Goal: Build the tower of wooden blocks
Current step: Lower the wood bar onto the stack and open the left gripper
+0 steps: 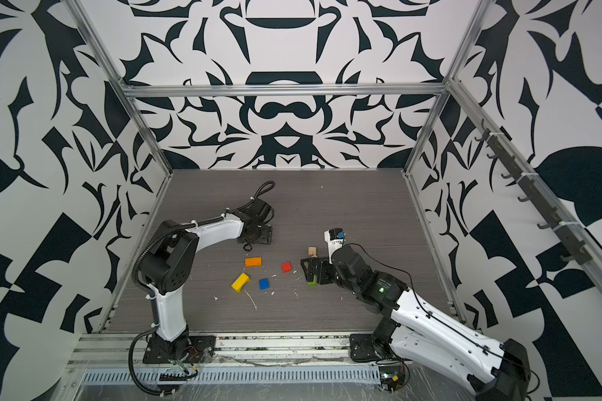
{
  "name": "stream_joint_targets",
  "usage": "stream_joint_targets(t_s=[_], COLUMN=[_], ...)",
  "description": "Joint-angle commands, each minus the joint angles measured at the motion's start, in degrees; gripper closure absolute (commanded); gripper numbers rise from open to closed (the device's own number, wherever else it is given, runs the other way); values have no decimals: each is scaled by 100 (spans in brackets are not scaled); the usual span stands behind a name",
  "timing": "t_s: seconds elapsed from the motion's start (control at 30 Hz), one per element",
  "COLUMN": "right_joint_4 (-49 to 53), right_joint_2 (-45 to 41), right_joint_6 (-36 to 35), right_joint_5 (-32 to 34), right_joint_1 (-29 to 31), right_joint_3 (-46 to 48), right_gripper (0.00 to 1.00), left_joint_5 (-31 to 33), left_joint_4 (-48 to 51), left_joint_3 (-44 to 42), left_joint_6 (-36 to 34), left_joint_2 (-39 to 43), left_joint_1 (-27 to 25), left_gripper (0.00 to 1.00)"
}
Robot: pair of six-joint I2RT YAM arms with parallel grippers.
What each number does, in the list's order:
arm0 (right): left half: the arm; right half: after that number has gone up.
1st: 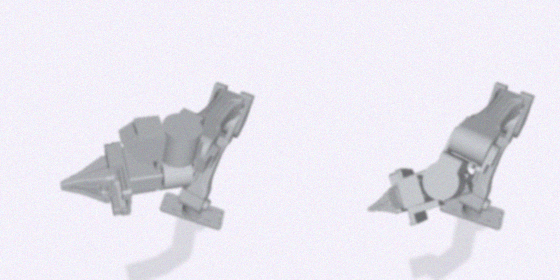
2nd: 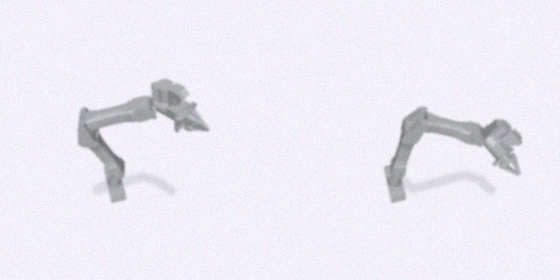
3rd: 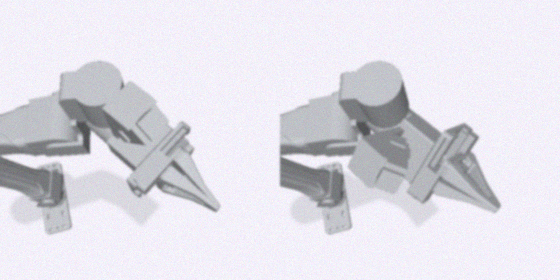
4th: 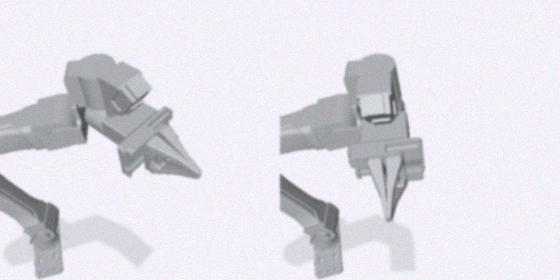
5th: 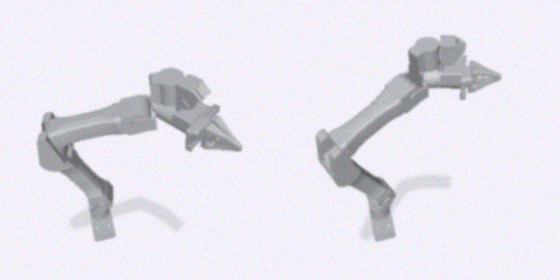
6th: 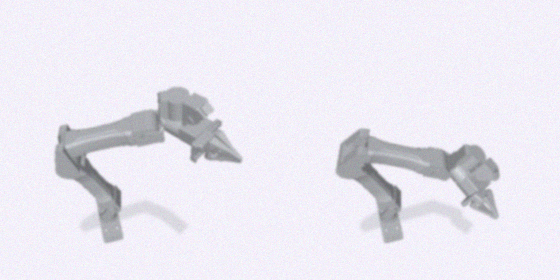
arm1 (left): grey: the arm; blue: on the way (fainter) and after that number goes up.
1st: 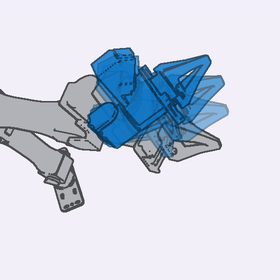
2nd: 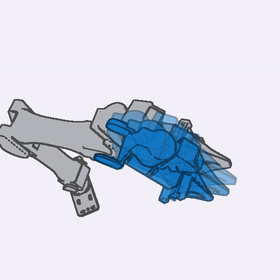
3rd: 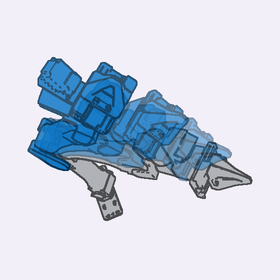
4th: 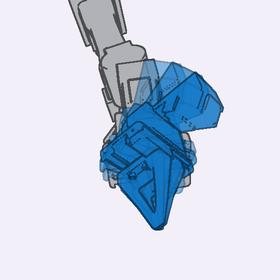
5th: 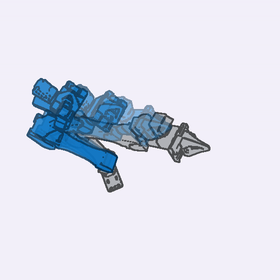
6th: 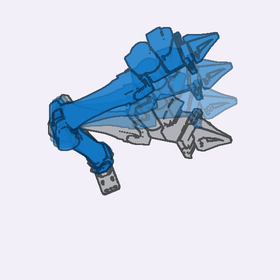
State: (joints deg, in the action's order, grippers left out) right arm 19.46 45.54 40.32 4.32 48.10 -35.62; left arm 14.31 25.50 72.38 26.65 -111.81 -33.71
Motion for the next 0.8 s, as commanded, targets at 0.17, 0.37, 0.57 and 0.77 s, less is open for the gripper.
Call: stream_joint_targets(t_s=[0.17, 0.37, 0.57, 0.77], right_joint_4=[-92, -92, -87, -109], right_joint_2=[-95, -54, -63, -40], right_joint_6=[-13, -1, 14, 47], right_joint_5=[113, 74, 62, 8], right_joint_1=[24, 24, 24, 17], right_joint_3=[-95, -103, -93, -104], right_gripper=[0, 0, 0, 1], left_joint_5=[-191, -223, -266, -424], left_joint_4=[192, 188, 257, 271], left_joint_3=[-66, -74, -115, -210], left_joint_6=[176, 199, 235, 296], left_joint_2=[-279, -248, -99, 169], left_joint_1=[32, 32, 32, 32], left_gripper=[7, 0, 1, 0])
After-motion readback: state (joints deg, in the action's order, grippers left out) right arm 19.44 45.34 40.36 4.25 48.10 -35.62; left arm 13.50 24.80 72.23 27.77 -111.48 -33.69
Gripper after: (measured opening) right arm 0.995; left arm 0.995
